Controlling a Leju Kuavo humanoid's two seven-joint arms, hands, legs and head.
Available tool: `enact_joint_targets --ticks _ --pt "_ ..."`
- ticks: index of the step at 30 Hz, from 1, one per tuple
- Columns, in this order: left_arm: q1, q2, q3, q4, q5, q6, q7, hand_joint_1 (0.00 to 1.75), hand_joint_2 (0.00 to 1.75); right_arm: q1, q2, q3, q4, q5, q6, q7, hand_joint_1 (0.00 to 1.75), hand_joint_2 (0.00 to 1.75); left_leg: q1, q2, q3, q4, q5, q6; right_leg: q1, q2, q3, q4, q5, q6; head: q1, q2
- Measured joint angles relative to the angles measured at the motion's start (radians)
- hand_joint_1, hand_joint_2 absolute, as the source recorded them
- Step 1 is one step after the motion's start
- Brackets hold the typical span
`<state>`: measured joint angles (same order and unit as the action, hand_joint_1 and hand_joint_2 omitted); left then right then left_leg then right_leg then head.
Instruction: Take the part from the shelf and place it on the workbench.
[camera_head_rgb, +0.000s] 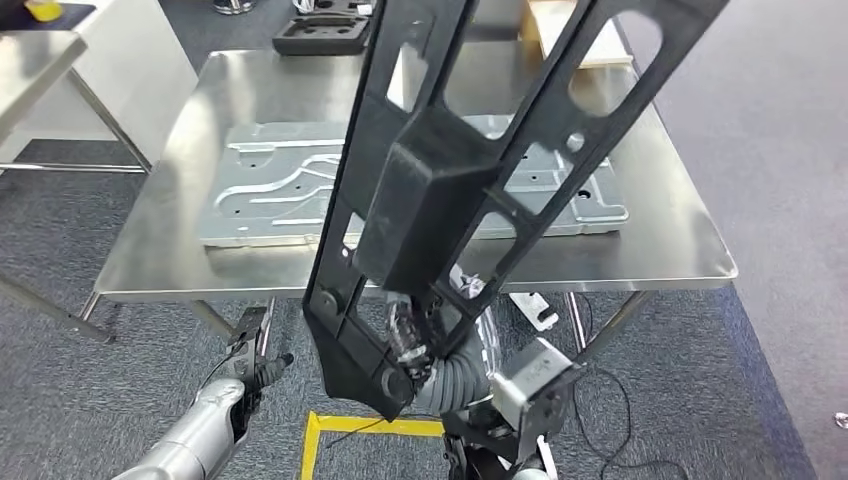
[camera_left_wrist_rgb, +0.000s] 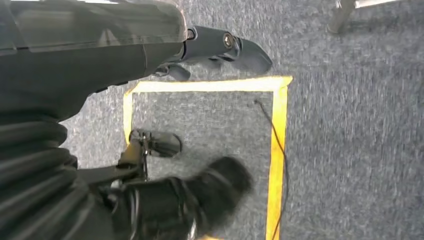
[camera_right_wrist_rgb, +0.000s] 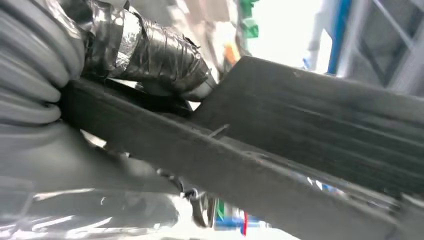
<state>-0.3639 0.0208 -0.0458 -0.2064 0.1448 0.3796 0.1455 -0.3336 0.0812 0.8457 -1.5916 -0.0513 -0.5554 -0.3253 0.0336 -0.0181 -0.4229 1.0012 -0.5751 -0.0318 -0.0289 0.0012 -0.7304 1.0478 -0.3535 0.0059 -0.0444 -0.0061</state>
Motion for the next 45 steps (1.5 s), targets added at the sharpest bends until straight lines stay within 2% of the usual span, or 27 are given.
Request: enact_joint_targets --ticks 1,3,4,6,7,8,9,12,13,14,18,19,21,23,24,25,27,28,30,33,35,37,39,40,42,43,45 --pt "0.001 0.0 0.0 0.0 0.0 -0.001 0.0 0.0 1.75 -0.002 0.002 0.0 0.0 0.0 0.0 -0.002 1.75 1.75 0.001 0.002 -0.016 0.037 0.018 -0.004 -0.001 0.001 0.011 -0.004 -0.009 -0.009 -0.001 0.0" --pt "0.01 -0.001 0.0 0.0 0.001 -0.002 0.0 0.0 1.75 -0.004 0.005 0.0 0.001 0.0 0.0 -0.006 1.75 1.75 0.001 0.006 -0.092 0.155 0.035 -0.004 0.001 0.003 0.039 -0.011 -0.027 -0.021 -0.006 0.0" --pt "0.018 -0.002 0.0 0.0 0.001 -0.003 0.002 0.0 1.75 -0.004 0.005 0.0 0.002 0.0 0.0 -0.007 1.75 1.75 -0.001 0.008 -0.142 0.217 0.02 -0.002 0.004 0.004 0.053 -0.015 -0.037 -0.024 -0.008 0.0" --pt "0.034 -0.001 0.0 0.0 0.001 -0.009 0.01 0.0 1.75 -0.004 0.005 0.0 0.006 0.0 0.0 -0.008 1.75 1.75 -0.008 0.009 -0.231 0.284 -0.059 0.003 0.01 0.003 0.084 -0.019 -0.059 -0.027 -0.01 0.0" --pt "0.041 -0.001 0.0 0.0 0.001 -0.015 0.018 0.0 1.75 -0.004 0.005 0.0 0.008 -0.001 0.0 -0.008 1.75 1.75 -0.012 0.009 -0.259 0.283 -0.094 0.006 0.014 0.002 0.102 -0.019 -0.071 -0.028 -0.011 0.0" --pt "0.047 -0.001 0.0 0.001 0.0 -0.022 0.03 0.0 1.75 -0.004 0.005 0.0 0.008 -0.002 0.0 -0.008 1.75 1.75 -0.015 0.009 -0.276 0.261 -0.104 0.011 0.018 0.0 0.119 -0.019 -0.083 -0.029 -0.012 0.0" --pt "0.051 0.0 0.0 0.001 -0.001 -0.031 0.045 0.0 1.75 -0.004 0.005 0.0 0.008 -0.003 0.0 -0.008 1.75 1.75 -0.019 0.009 -0.28 0.215 -0.074 0.019 0.022 -0.003 0.138 -0.019 -0.096 -0.029 -0.012 0.0" --pt "0.055 0.007 0.0 0.002 -0.006 -0.053 0.087 0.0 1.75 -0.004 0.007 0.0 0.01 -0.004 0.001 -0.009 1.75 1.75 -0.036 0.004 -0.263 0.054 0.123 0.049 0.032 -0.007 0.173 -0.019 -0.124 -0.028 -0.009 0.0" --pt "0.052 0.009 0.0 0.003 -0.007 -0.061 0.103 0.0 1.75 -0.004 0.008 0.0 0.01 -0.005 0.004 -0.009 1.75 1.75 -0.041 0.002 -0.257 0.03 0.159 0.055 0.032 -0.004 0.175 -0.018 -0.129 -0.025 -0.009 0.0" --pt "0.049 0.011 0.0 0.004 -0.008 -0.071 0.123 0.0 1.75 -0.004 0.009 0.0 0.011 -0.005 0.007 -0.009 1.75 1.75 -0.044 0.0 -0.254 0.022 0.177 0.057 0.032 -0.001 0.175 -0.017 -0.134 -0.02 -0.009 0.0" --pt "0.031 0.014 0.0 0.005 -0.014 -0.133 0.209 0.0 1.75 -0.005 0.011 0.0 0.01 -0.007 0.027 -0.008 1.75 1.75 -0.036 0.005 -0.234 0.003 0.195 0.065 0.031 0.005 0.161 0.011 -0.161 0.0 -0.011 0.0" --pt "0.026 0.014 0.0 0.005 -0.017 -0.154 0.234 0.0 1.75 -0.006 0.011 0.0 0.01 -0.007 0.034 -0.008 1.75 1.75 -0.033 0.007 -0.228 -0.004 0.195 0.069 0.031 0.005 0.139 0.054 -0.182 0.005 -0.009 0.0" --pt "0.021 0.014 -0.001 0.005 -0.021 -0.183 0.272 0.0 1.75 -0.006 0.011 0.0 0.012 -0.01 0.047 -0.008 1.75 1.75 -0.035 0.009 -0.223 -0.004 0.188 0.075 0.028 0.004 0.063 0.18 -0.229 0.012 -0.007 0.0" --pt "0.02 0.014 -0.002 0.006 -0.027 -0.203 0.298 0.0 1.75 -0.005 0.01 0.0 0.014 -0.014 0.055 -0.008 1.75 1.75 -0.036 0.009 -0.219 -0.002 0.179 0.078 0.026 0.004 0.004 0.251 -0.23 0.014 -0.008 0.0" --pt "0.02 0.014 -0.002 0.006 -0.032 -0.211 0.307 0.0 1.75 -0.005 0.01 0.0 0.015 -0.015 0.058 -0.008 1.75 1.75 -0.036 0.008 -0.215 0.001 0.173 0.077 0.027 0.004 -0.001 0.236 -0.204 0.012 -0.007 0.0" --pt "0.021 0.014 -0.004 0.006 -0.038 -0.219 0.312 0.0 1.75 -0.005 0.01 0.0 0.015 -0.016 0.061 -0.008 1.75 1.75 -0.036 0.006 -0.21 0.004 0.167 0.077 0.028 0.004 0.013 0.184 -0.162 0.009 -0.008 0.0" --pt "0.024 0.014 -0.006 0.006 -0.05 -0.229 0.315 0.0 1.75 -0.006 0.01 0.0 0.016 -0.018 0.066 -0.008 1.75 1.75 -0.038 0.003 -0.203 0.01 0.155 0.072 0.034 0.004 0.061 0.049 -0.087 -0.004 -0.008 0.0" --pt "0.025 0.014 -0.006 0.006 -0.054 -0.232 0.316 0.0 1.75 -0.006 0.01 0.0 0.016 -0.018 0.068 -0.008 1.75 1.75 -0.038 0.001 -0.202 0.013 0.151 0.069 0.036 0.004 0.079 0.003 -0.067 -0.009 -0.008 0.0" --pt "0.026 0.014 -0.007 0.007 -0.059 -0.235 0.316 0.0 1.75 -0.007 0.01 0.0 0.016 -0.018 0.07 -0.008 1.75 1.75 -0.037 -0.001 -0.204 0.014 0.147 0.059 0.041 0.004 0.091 -0.024 -0.064 -0.016 -0.008 0.0" --pt "0.028 0.019 -0.008 0.009 -0.062 -0.24 0.316 0.0 1.75 -0.007 0.013 0.0 0.016 -0.018 0.07 -0.008 1.75 1.75 -0.037 0.0 -0.208 0.025 0.133 0.043 0.033 0.004 0.102 -0.04 -0.059 -0.025 -0.011 0.0" --pt "0.031 0.023 -0.015 0.01 -0.063 -0.249 0.317 0.0 1.75 -0.009 0.015 0.0 0.016 -0.018 0.07 -0.008 1.75 1.75 -0.033 0.002 -0.246 0.104 0.088 0.032 0.027 0.002 0.112 -0.051 -0.057 -0.03 -0.017 0.0" --pt "0.031 0.023 -0.022 0.011 -0.064 -0.258 0.318 0.0 1.75 -0.009 0.016 0.0 0.017 -0.017 0.07 -0.007 1.75 1.75 -0.025 0.004 -0.311 0.232 0.036 0.019 0.024 -0.001 0.114 -0.051 -0.06 -0.032 -0.021 0.0" --pt "0.032 0.023 -0.024 0.011 -0.065 -0.268 0.319 0.0 1.75 -0.008 0.016 0.0 0.017 -0.018 0.07 -0.006 1.75 1.75 -0.015 0.008 -0.343 0.282 0.04 0.006 0.019 -0.002 0.115 -0.047 -0.065 -0.028 -0.021 0.0" --pt "0.033 0.023 -0.024 0.011 -0.065 -0.272 0.32 0.0 1.75 -0.008 0.016 0.0 0.018 -0.018 0.071 -0.006 1.75 1.75 -0.01 0.01 -0.33 0.249 0.069 -0.002 0.013 -0.001 0.116 -0.042 -0.07 -0.023 -0.021 0.0" --pt "0.033 0.022 -0.025 0.011 -0.065 -0.277 0.321 0.0 1.75 -0.008 0.016 0.0 0.018 -0.018 0.071 -0.006 1.75 1.75 0.001 0.012 -0.266 0.119 0.132 -0.019 0.004 0.003 0.116 -0.027 -0.082 -0.008 -0.022 0.0" --pt "0.03 0.021 -0.025 0.011 -0.065 -0.278 0.321 0.0 1.75 -0.009 0.016 0.0 0.018 -0.018 0.071 -0.006 1.75 1.75 0.002 0.011 -0.24 0.067 0.147 -0.02 0.002 0.004 0.114 -0.019 -0.088 0.0 -0.025 0.0" --pt "0.022 0.02 -0.027 0.012 -0.065 -0.28 0.321 0.0 1.75 -0.01 0.016 0.0 0.017 -0.018 0.072 -0.006 1.75 1.75 -0.002 0.006 -0.221 0.034 0.142 -0.009 0.005 0.006 0.111 -0.012 -0.094 0.014 -0.028 0.0"
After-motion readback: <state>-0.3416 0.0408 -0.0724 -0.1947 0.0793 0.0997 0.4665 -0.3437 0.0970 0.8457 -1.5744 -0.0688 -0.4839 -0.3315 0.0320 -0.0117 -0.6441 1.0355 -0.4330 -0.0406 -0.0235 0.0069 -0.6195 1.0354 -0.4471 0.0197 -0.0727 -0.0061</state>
